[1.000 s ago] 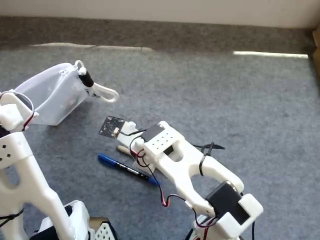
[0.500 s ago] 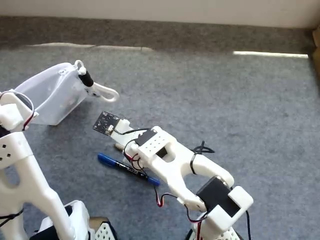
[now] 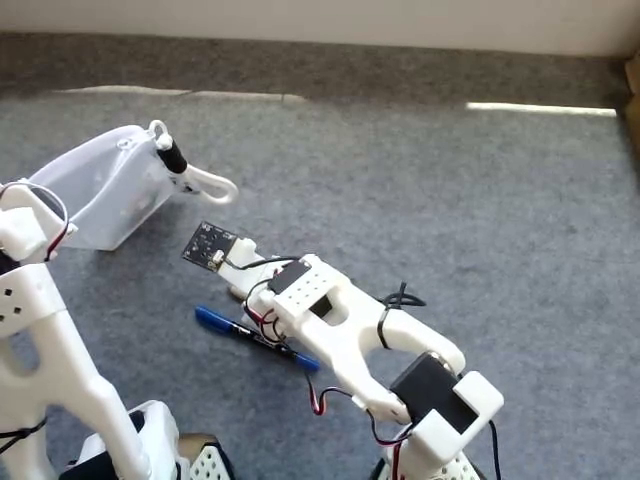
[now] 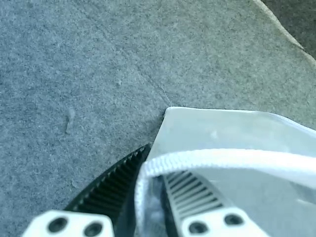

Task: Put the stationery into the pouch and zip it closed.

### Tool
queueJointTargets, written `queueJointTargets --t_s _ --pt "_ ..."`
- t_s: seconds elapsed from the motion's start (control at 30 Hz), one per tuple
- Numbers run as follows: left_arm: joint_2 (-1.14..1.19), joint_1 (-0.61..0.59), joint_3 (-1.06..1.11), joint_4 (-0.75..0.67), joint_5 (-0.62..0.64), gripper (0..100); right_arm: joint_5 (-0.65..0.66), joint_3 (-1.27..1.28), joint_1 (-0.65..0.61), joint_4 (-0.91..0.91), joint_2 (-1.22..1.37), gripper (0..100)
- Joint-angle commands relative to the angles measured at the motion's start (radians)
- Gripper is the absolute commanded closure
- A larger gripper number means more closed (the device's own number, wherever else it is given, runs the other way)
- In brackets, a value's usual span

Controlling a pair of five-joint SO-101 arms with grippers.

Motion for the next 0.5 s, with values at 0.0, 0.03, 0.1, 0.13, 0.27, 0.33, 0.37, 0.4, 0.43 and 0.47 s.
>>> queueJointTargets --t_s 0.0,0.03,0.1,0.13,0.27,0.33,0.37,0.4,0.43,0.47 --pt "0.002 -0.019 0.012 -0.017 0.002 99 -0.006 -0.015 -0.004 -0.044 0.016 99.8" --pt "0.002 -0.019 0.012 -0.017 0.002 99 -0.006 -0.015 0.010 -0.044 0.015 99.4" --pt "0.002 -0.021 0.012 -0.017 0.002 99 -0.006 -0.019 0.033 -0.013 0.015 98.5" --pt "0.002 -0.021 0.012 -0.017 0.002 99 -0.006 -0.021 0.044 0.019 0.015 98.8" --pt "0.002 -0.021 0.012 -0.017 0.002 99 -0.006 -0.025 0.077 0.162 0.012 98.8" --pt "0.002 -0.021 0.012 -0.017 0.002 99 -0.006 -0.053 0.088 0.209 0.013 98.8" --pt "0.002 -0.021 0.012 -0.017 0.002 99 -0.006 -0.070 0.097 0.236 0.013 98.8" --pt "0.002 -0.021 0.012 -0.017 0.002 99 -0.006 -0.087 0.104 0.266 0.013 98.8" --pt "0.002 -0.021 0.012 -0.017 0.002 99 -0.006 -0.102 0.111 0.297 0.013 98.8" --pt "0.002 -0.021 0.012 -0.017 0.002 99 -0.006 -0.119 0.117 0.326 0.013 98.5"
